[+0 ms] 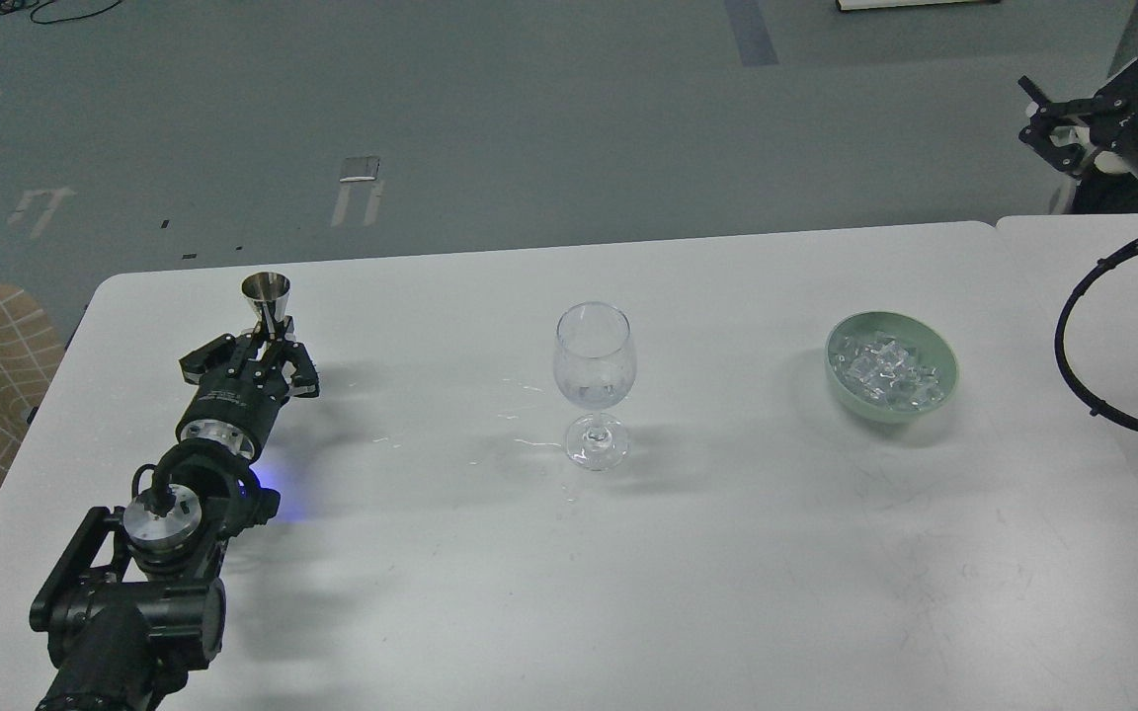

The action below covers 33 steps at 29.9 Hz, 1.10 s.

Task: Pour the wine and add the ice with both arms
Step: 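Lower the jigger onto the table with the left gripper and release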

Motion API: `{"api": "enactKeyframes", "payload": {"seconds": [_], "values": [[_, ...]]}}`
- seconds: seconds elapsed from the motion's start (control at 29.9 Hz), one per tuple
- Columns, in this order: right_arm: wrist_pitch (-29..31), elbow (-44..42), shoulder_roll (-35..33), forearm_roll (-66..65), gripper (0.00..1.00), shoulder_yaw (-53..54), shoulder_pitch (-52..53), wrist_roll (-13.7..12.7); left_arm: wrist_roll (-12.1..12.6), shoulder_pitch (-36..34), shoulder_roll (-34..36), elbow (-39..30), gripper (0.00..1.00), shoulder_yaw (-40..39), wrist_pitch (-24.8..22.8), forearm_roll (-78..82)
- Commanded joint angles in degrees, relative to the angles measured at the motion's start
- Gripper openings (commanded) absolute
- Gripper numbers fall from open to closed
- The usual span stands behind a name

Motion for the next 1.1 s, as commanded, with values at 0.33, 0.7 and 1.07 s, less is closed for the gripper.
{"api": "enactKeyframes", "payload": {"seconds": [0.33, 0.7, 1.07], "values": [[-0.01, 0.05, 0.23, 0.00, 1.00, 0.01, -0.01, 0.00, -0.03, -0.12, 0.08, 0.14, 0.36, 0.02, -0.37, 0.00], [-0.01, -0.04, 0.14, 0.00, 1.00, -0.08, -0.01, 0.00, -0.03, -0.30, 0.17, -0.13, 0.44, 0.11, -0.11, 0.09], [-0.01, -0.04, 0.23, -0.09, 1.00, -0.08, -0.01, 0.00, 0.06, -0.38, 0.17, -0.83, 0.68, 0.46, 0.51, 0.27]]}}
